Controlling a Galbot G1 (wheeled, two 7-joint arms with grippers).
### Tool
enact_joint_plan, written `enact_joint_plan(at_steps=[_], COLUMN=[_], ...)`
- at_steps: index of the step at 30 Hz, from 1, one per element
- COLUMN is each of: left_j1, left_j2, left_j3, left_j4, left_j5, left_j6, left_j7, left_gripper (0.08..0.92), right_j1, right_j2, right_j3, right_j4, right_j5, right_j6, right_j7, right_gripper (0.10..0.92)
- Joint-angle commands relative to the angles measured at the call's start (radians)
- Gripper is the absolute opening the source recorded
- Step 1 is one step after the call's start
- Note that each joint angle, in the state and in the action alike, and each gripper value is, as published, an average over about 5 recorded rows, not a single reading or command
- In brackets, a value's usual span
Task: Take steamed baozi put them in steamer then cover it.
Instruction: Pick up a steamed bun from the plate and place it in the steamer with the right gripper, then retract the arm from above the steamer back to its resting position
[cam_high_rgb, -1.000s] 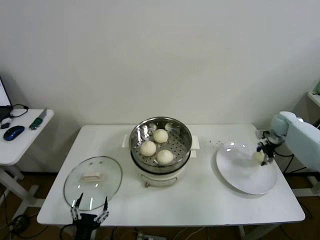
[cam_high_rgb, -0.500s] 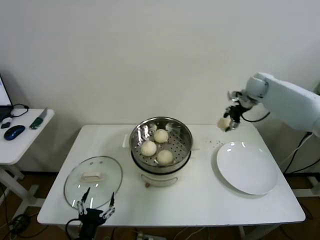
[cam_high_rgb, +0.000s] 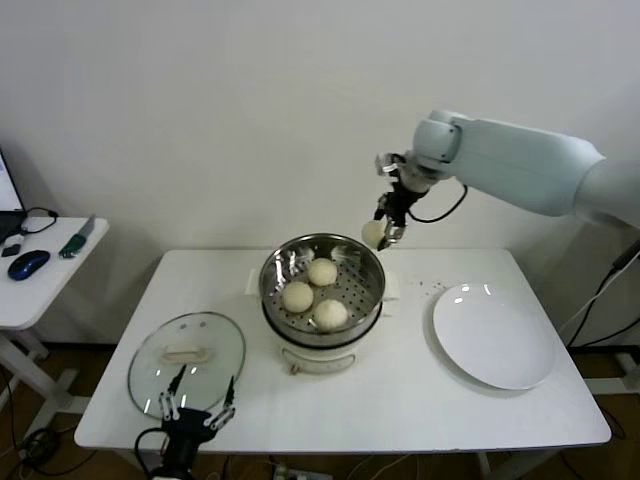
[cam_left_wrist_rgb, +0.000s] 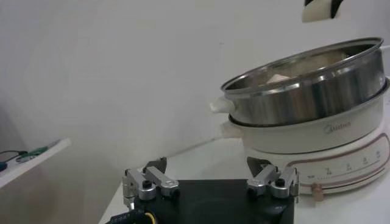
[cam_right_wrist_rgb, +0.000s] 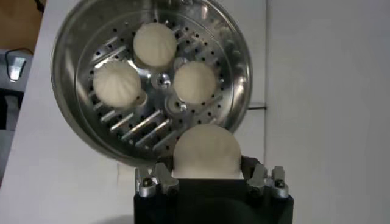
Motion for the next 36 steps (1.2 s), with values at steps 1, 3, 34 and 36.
enact_joint_plan(at_steps=[1, 3, 34, 36], left_j1=[-0.003, -0.005, -0.013, -0.012], left_j2=[-0.005, -0.005, 0.002, 0.002], left_j3=[-0.001, -0.003, -0.024, -0.025], left_j4=[-0.010, -0.010, 0.013, 0.012], left_j5=[0.004, 0.004, -0.009, -0.009], left_j6=[0.001, 0.002, -0.008, -0.009], left_j7=[0.002, 0.002, -0.006, -0.007], left_gripper=[0.823, 0.823, 0.823, 0.823], right_j1=[0.013, -0.014, -0.125, -0.107], right_j2=[0.148, 0.157, 0.168, 0.160], right_j3=[-0.112, -0.113, -0.104, -0.100], right_j4=[0.046, 0.041, -0.002, 0.004], right_j5=[0.137, 0.127, 0.049, 0.056], right_j6=[-0.057, -0.064, -0.087, -0.083], right_j7=[0.047, 0.057, 0.095, 0.082], right_gripper=[0.704, 0.704, 0.813, 0.820])
